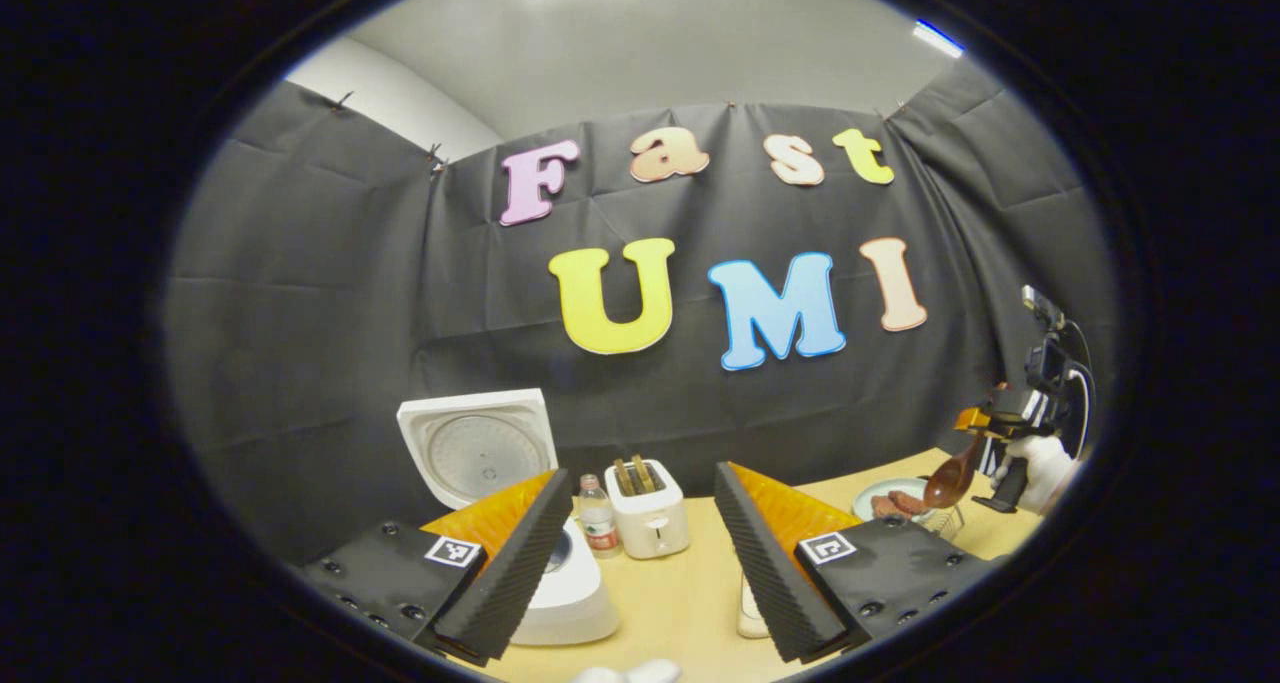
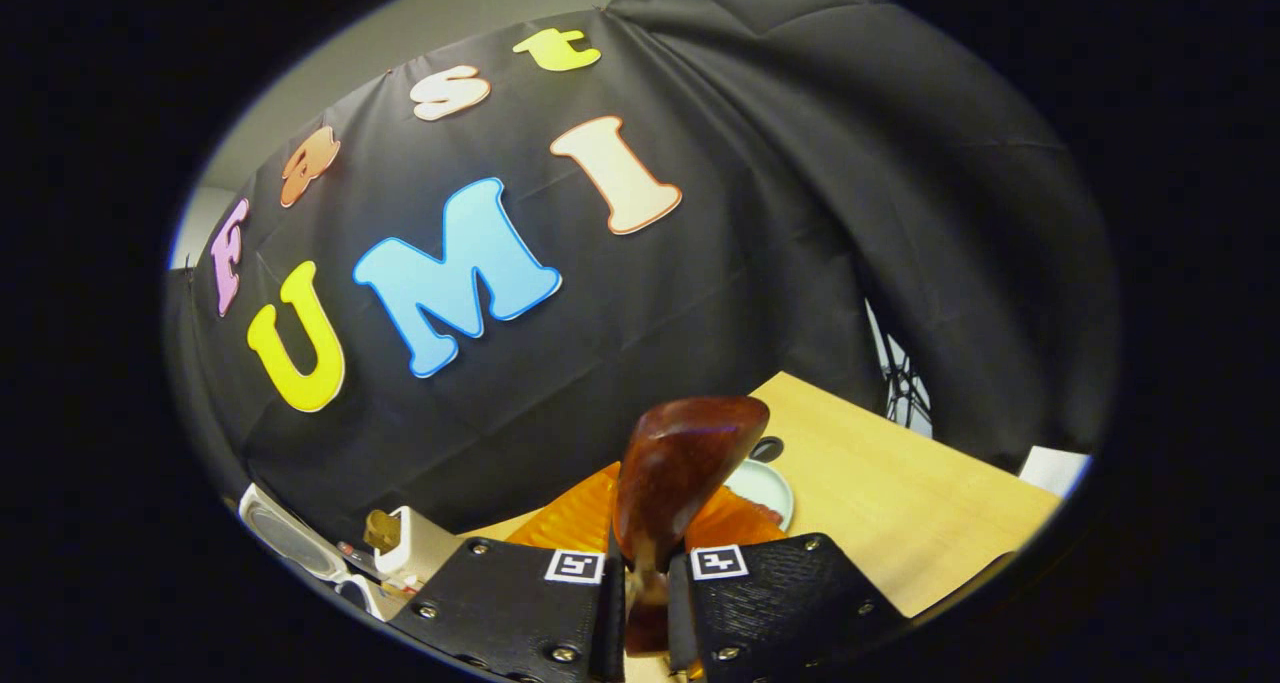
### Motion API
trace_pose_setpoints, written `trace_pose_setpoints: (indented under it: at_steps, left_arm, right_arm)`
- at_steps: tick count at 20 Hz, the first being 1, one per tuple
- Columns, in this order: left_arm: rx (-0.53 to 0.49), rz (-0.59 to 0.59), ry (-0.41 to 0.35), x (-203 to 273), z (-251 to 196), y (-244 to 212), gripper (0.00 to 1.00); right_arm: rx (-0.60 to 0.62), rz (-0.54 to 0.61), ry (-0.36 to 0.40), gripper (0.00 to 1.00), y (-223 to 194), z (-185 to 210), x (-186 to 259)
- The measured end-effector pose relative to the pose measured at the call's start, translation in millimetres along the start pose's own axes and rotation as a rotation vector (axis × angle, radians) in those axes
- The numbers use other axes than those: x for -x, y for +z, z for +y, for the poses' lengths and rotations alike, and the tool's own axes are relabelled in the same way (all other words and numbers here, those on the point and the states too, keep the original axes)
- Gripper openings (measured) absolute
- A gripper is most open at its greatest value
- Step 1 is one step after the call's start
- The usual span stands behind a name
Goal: Close the left gripper, press the button to open the rice cooker; take a wooden spoon from the chopstick holder with the right hand, scoop a spoonful of rice and pour it into the rice cooker, then put the wooden spoon back into the chopstick holder.
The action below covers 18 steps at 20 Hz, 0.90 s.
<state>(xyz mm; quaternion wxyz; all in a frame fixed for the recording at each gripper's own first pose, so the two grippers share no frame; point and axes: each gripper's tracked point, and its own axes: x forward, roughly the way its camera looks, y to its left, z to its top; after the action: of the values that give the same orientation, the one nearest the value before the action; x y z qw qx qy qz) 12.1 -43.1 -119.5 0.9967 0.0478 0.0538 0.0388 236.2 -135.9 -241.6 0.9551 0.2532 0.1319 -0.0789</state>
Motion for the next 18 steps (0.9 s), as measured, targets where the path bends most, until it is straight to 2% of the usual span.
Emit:
trace_pose_setpoints:
  at_steps: [5,14,18]
  left_arm:
    - [-0.037,0.027,-0.003,-4.6,-23.6,-3.3,0.99]
    - [-0.090,0.053,-0.002,-5.9,-46.5,-9.6,0.99]
    - [-0.086,0.071,-0.008,-7.3,-48.5,-18.9,0.99]
  right_arm:
    - [-0.021,0.050,-0.038,0.17,-31.3,-41.2,-25.6]
    - [-0.026,0.180,-0.069,0.17,-109.3,-72.6,-41.3]
    - [-0.045,0.178,-0.084,0.17,-112.0,-82.5,-41.0]
